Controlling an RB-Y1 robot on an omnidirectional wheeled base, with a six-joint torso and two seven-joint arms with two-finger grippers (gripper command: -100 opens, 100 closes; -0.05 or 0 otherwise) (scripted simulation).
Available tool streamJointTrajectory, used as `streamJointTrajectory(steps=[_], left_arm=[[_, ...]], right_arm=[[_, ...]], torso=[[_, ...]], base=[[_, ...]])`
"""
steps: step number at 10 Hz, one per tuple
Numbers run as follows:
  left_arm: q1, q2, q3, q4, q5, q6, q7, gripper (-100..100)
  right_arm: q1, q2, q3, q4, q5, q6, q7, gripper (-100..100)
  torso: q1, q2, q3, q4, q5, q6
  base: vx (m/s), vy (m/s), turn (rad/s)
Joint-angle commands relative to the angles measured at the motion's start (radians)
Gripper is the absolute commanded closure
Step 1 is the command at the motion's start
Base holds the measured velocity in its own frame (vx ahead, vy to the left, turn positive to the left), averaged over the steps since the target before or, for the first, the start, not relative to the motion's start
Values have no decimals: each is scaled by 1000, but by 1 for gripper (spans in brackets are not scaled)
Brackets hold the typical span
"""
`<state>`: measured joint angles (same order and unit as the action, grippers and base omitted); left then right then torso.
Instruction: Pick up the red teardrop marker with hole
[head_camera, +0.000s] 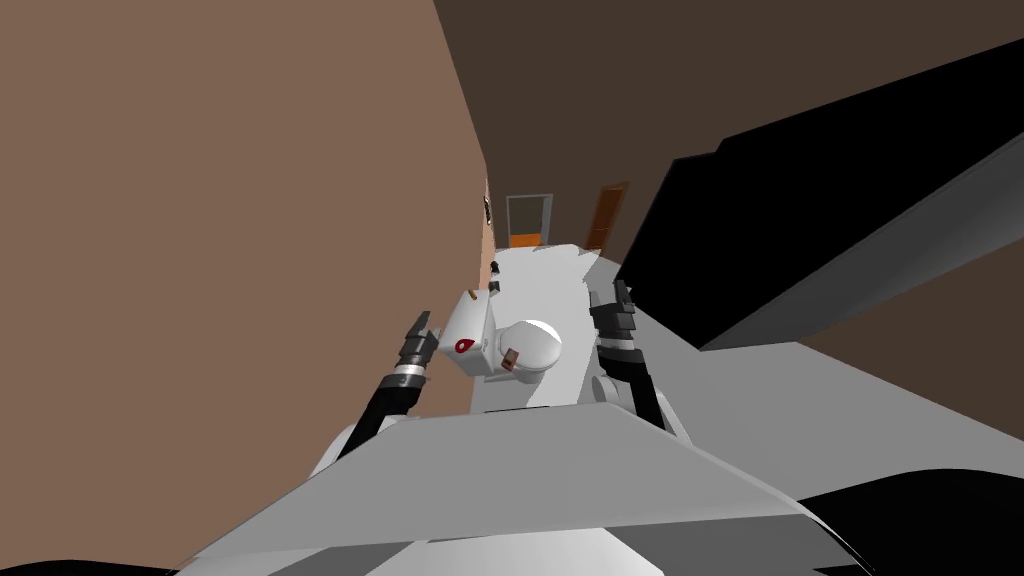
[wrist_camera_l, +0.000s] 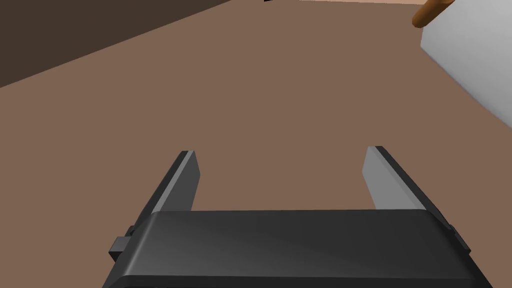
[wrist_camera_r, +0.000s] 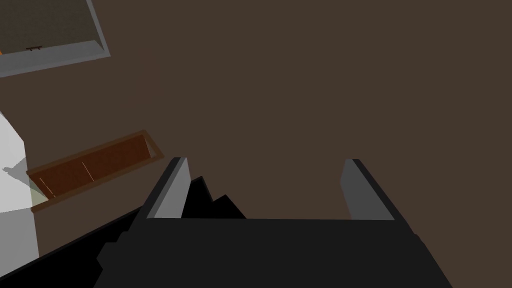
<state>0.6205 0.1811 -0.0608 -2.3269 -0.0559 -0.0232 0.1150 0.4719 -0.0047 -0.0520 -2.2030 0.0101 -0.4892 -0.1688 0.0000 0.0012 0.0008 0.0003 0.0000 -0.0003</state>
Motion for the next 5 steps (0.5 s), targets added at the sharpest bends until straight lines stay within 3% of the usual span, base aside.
streamJointTrajectory(steps=[1, 5], left_arm=[[6, 9, -6, -9, 5, 50, -3, -100], [17, 18, -21, -26, 12, 168, -9, -100]], right_arm=[[0, 0, 0, 0, 0, 0, 0, 0], [0, 0, 0, 0, 0, 0, 0, 0]], torso=[[0, 0, 0, 0, 0, 0], [0, -1, 0, 0, 0, 0]], base=[[-16, -8, -117], [-8, -2, -77]])
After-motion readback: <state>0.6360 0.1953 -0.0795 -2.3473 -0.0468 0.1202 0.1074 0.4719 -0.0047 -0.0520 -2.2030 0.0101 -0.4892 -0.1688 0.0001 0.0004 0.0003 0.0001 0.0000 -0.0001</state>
